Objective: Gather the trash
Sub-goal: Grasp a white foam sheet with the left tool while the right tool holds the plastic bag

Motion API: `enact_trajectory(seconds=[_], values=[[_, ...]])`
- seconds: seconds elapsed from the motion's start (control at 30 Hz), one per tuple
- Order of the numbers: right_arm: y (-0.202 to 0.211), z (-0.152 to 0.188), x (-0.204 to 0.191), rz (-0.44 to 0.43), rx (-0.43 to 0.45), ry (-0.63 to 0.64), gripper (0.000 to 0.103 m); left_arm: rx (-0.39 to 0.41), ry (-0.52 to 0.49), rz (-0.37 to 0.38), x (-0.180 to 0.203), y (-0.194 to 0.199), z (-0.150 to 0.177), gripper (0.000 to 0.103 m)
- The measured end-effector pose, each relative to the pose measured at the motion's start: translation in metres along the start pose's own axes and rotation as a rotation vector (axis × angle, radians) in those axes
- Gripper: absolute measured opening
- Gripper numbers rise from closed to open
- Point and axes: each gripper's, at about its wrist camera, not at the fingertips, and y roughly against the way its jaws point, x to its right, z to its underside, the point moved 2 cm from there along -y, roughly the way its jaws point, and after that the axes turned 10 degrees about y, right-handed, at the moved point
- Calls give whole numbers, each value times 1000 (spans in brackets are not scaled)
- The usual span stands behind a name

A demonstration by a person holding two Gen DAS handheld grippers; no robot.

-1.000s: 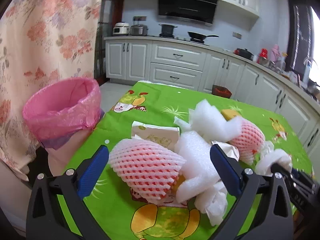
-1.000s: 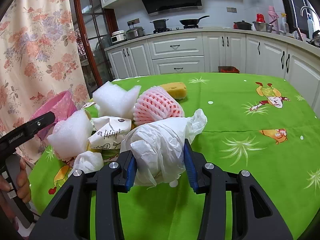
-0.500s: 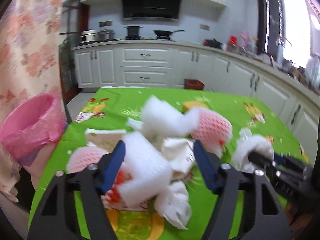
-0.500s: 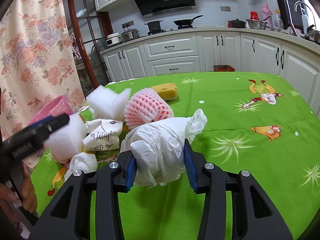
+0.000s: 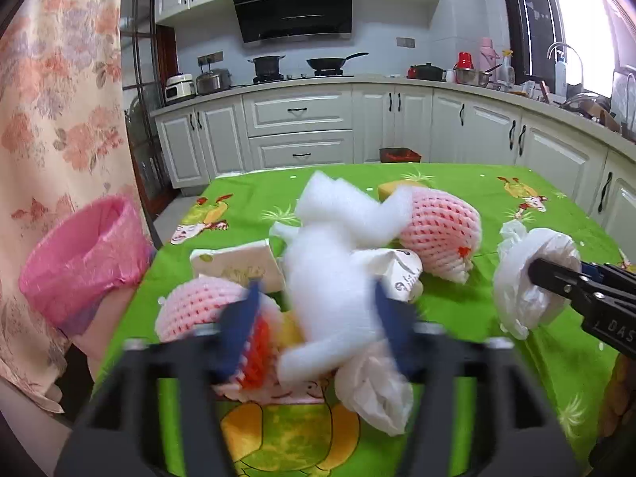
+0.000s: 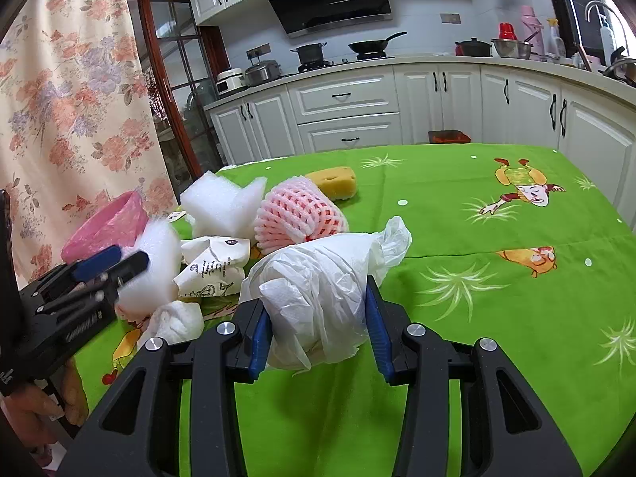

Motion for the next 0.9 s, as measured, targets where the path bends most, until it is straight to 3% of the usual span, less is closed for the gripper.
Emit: enact_trajectory(seconds=[0.17, 0.4, 0.53, 0.7, 0.9], values=[[3, -1, -3, 2, 6, 3, 41, -37, -27, 47, 8, -4, 5, 66], [9, 0, 6, 21, 10, -17, 41, -34, -83, 51, 24, -9, 11, 67], [11, 2, 11, 26, 7, -34, 41, -71, -57, 59, 19, -21, 15, 63], [14, 3, 10, 26, 9, -29, 41, -26, -61, 82, 20, -11, 13, 53], [17, 0, 0, 9, 14, -6, 41, 40, -32, 108, 15, 17, 6, 52]])
